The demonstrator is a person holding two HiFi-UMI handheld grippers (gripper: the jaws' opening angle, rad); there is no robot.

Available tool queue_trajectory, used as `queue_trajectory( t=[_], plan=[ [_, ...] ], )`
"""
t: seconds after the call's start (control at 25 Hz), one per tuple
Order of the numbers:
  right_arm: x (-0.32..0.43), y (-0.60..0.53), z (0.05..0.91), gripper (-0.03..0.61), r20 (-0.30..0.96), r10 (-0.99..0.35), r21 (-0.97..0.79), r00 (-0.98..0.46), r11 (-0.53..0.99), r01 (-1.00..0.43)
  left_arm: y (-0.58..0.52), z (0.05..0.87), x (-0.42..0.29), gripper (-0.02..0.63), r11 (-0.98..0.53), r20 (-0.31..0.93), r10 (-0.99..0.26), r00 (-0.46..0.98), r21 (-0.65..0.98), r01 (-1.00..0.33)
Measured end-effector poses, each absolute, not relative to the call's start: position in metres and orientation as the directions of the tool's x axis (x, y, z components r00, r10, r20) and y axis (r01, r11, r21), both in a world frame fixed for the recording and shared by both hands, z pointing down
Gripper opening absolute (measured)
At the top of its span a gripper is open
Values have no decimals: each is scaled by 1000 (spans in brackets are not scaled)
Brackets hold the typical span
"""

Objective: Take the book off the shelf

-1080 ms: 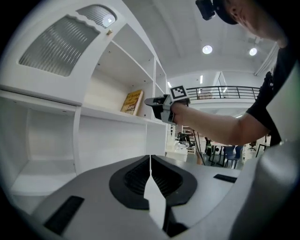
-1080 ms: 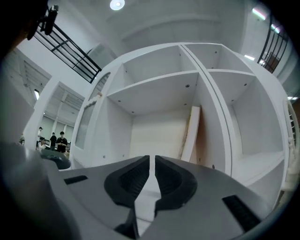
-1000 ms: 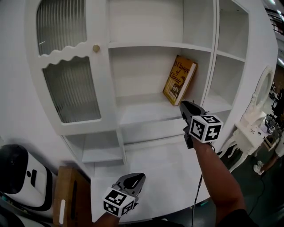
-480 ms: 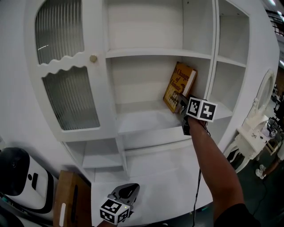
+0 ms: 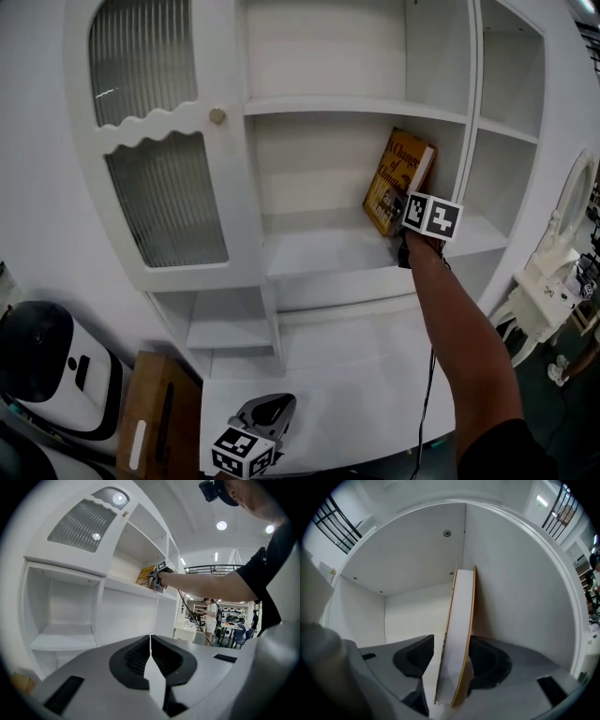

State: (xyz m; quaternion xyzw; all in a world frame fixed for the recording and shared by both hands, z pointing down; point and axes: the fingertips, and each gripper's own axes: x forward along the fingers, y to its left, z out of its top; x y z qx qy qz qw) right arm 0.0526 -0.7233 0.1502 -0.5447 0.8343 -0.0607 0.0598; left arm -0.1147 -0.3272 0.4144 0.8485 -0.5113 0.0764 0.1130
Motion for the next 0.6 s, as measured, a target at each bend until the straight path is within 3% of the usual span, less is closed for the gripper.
queue_trajectory(
  t=[0.12, 0.2, 0.6],
  plan=[
    [54, -725, 147, 234, -52, -922, -182, -383, 386, -905, -324, 415, -120, 18, -440, 252, -855, 454, 115, -891],
    [55, -724, 146, 182, -65, -924, -194, -376, 382, -904, -323, 416, -121, 18, -435, 250, -857, 450, 118, -893],
    [57, -702, 139, 163, -97, -910, -205, -403, 414, -887, -314, 418, -123, 18, -455, 238, -849, 471, 121, -882]
  ],
)
